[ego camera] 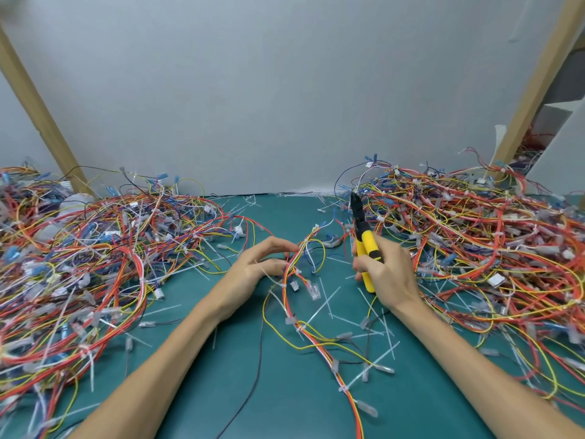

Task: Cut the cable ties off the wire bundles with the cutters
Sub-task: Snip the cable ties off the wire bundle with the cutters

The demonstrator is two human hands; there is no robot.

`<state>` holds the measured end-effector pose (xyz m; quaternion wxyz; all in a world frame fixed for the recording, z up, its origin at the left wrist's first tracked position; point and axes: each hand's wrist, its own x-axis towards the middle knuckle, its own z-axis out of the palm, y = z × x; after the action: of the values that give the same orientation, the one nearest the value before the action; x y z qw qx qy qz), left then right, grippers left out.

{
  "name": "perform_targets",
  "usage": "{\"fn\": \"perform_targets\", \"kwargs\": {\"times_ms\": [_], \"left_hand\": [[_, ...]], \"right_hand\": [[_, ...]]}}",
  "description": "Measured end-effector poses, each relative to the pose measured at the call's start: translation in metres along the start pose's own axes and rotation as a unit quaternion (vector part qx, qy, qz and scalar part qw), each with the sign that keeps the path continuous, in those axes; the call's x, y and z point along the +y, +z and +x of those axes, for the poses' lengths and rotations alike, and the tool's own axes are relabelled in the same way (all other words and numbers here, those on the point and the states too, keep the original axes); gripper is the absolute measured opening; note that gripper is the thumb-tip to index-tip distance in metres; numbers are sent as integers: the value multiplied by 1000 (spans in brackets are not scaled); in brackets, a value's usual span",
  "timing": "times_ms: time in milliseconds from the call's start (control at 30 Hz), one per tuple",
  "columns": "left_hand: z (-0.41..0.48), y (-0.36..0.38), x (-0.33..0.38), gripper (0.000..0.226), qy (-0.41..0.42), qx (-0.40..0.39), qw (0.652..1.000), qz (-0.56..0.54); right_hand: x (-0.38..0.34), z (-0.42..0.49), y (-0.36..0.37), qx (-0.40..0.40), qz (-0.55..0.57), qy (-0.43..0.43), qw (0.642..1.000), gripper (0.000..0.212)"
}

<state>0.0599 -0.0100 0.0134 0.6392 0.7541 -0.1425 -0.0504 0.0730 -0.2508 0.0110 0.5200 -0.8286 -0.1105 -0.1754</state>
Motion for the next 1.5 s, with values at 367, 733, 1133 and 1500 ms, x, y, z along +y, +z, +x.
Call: {"fn": "perform_targets", "kwargs": {"times_ms": [367, 733, 1133, 1500], "left_hand": [[4, 1, -9, 32, 34, 16, 999, 22], [6, 13, -15, 29, 86, 123, 943, 297], [7, 12, -17, 18, 52, 121, 955, 268], [5, 10, -15, 13, 47, 154, 977, 136]], "right_hand": [[3, 2, 2, 7, 8, 4, 1000, 8], [5, 4, 1, 15, 11, 16, 1000, 10], [1, 0, -3, 26, 36, 29, 999, 16], [1, 0, -3, 12, 16, 30, 999, 18]]}}
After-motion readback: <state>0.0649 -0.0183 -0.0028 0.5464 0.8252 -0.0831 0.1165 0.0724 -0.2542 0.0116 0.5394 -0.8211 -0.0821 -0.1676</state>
